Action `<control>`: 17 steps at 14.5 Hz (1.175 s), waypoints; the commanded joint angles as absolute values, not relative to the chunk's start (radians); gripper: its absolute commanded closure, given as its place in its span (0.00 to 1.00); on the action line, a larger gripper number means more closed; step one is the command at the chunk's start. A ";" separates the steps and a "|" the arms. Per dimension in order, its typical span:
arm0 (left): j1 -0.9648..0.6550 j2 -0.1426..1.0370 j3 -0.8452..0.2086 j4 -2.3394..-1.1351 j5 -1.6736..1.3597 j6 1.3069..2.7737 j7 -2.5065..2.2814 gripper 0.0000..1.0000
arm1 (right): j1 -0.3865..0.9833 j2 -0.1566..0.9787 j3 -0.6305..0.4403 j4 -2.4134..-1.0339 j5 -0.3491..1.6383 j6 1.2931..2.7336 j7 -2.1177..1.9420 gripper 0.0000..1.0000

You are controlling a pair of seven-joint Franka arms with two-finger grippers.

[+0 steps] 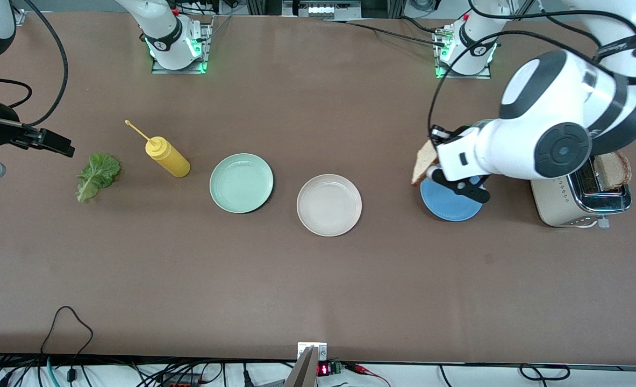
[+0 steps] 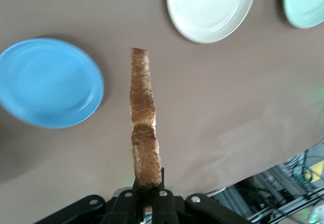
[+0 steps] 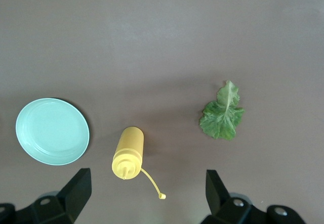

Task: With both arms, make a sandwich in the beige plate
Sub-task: 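Carry the bread to the beige plate while the right gripper reaches the bottle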

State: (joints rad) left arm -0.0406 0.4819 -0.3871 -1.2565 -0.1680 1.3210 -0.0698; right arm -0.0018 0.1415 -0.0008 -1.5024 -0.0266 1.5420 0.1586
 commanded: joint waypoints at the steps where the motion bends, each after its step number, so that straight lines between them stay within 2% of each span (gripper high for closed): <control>1: -0.078 0.560 -0.382 -1.252 -0.267 1.409 -0.113 1.00 | -0.002 0.143 0.000 -1.505 -0.011 1.546 0.173 0.00; 6: -0.153 0.638 -0.373 -1.379 -0.464 1.796 -0.188 1.00 | -0.003 0.143 0.000 -1.505 -0.011 1.546 0.173 0.00; 13: -0.232 0.771 -0.356 -1.381 -0.540 2.017 -0.261 1.00 | -0.002 0.146 0.000 -1.505 -0.009 1.546 0.167 0.00; 17: -0.251 0.813 -0.356 -1.381 -0.558 2.033 -0.258 1.00 | -0.003 0.153 -0.002 -1.503 0.006 1.563 0.158 0.00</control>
